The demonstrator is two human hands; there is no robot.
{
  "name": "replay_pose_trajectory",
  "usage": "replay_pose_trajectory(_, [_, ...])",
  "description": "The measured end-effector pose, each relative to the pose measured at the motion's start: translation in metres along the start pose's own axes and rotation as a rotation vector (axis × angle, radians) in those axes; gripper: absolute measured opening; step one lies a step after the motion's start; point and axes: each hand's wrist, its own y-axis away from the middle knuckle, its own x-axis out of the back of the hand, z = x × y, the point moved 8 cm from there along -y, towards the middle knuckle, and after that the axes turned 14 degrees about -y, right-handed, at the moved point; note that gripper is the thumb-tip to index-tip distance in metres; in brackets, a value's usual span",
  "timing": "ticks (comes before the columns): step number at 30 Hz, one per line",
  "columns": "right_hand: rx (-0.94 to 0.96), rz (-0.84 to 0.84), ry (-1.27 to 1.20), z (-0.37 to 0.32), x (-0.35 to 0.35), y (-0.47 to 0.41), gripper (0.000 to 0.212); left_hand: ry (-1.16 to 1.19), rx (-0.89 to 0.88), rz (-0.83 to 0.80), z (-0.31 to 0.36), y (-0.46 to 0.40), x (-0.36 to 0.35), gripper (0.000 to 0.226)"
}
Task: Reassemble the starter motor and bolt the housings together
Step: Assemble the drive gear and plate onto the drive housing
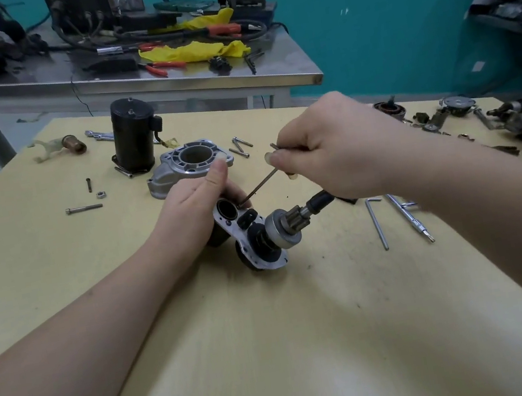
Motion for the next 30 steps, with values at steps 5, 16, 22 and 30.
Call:
replay_pose_trajectory(5, [-0.178,0.035,-0.196,0.007,-0.004,0.002,0.043,0.047,-0.020,0.040,-0.001,0.001,0.001,0.073])
replay_pose_trajectory(16, [0.006,0.153,0.147,-0.019,-0.011,0.006,0.053,0.051,-0.053,0.096,-0.002,-0.002,0.002,0.071])
replay_pose_trajectory(22, [-0.059,0.257,-0.224,0.001,-0.015,0.009,0.054,-0.029,-0.065,0.137,-0.002,-0.001,0.003,0.070])
replay_pose_trajectory(30, [0.257,0.579,-0.250,0.022,0.017,0.012,0.036,-0.104,-0.003,0.158,-0.002,0.007,0.018,0.056])
